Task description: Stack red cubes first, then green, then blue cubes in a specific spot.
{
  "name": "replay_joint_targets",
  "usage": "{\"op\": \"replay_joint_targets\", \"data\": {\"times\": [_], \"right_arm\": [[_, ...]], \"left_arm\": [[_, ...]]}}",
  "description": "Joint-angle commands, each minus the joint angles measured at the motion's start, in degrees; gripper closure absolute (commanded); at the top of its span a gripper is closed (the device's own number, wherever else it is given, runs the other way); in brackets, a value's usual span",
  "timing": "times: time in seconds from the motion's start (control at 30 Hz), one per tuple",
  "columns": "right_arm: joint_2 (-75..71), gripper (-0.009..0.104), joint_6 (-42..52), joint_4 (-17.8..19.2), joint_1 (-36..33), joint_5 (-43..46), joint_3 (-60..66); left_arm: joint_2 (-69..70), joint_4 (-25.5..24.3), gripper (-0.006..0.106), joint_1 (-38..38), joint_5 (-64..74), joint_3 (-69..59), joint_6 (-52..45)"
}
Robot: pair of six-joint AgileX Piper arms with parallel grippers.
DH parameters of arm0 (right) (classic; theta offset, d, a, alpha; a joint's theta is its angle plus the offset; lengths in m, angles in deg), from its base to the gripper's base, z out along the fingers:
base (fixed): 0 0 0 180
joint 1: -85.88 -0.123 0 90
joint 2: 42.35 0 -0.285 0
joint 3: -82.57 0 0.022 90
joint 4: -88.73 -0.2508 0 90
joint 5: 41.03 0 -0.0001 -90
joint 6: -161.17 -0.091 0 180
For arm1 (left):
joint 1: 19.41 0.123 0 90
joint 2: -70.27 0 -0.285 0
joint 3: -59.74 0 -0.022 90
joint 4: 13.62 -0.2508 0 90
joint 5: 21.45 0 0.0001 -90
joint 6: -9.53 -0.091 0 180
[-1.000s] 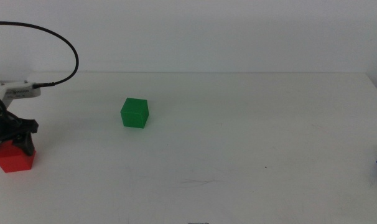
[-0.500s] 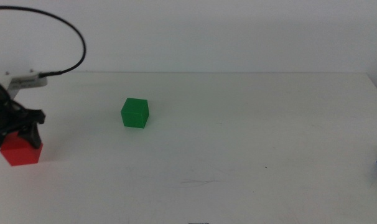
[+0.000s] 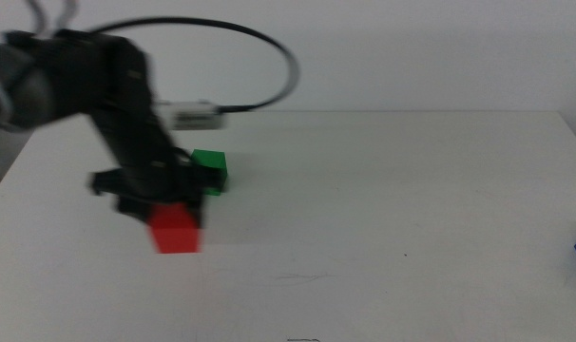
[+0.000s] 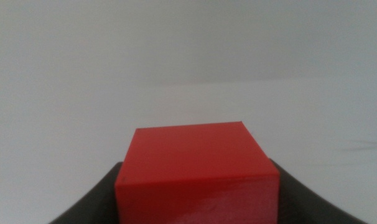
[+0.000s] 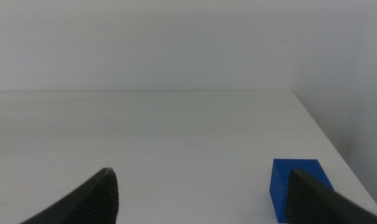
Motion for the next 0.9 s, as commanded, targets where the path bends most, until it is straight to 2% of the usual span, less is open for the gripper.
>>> {"op": "replay_joint_targets", "data": {"times": [0.0,0.2,0.37,0.5,0.87], "right_arm": [[-1.32,0.001,0.75,0.50,0.37,4.34,-1.02],[-1.32,0.001,0.75,0.50,0.37,4.34,-1.02],[-1.32,0.001,0.75,0.50,0.37,4.34,-1.02],[-1.32,0.001,0.75,0.50,0.37,4.34,-1.02],[-1.32,0.001,0.75,0.50,0.37,4.34,-1.02]], "left_arm": [[2.81,-0.07,0.089,-6.40,-3.64,1.74,6.30],[-0.40,-2.65,0.089,-16.72,-6.66,3.36,20.65],[-5.33,-4.17,0.089,-20.49,-4.42,10.93,21.49],[-10.13,-3.29,0.089,-20.76,-2.06,16.19,21.89],[-16.01,-2.62,0.089,-20.76,-2.38,20.40,21.55]]}}
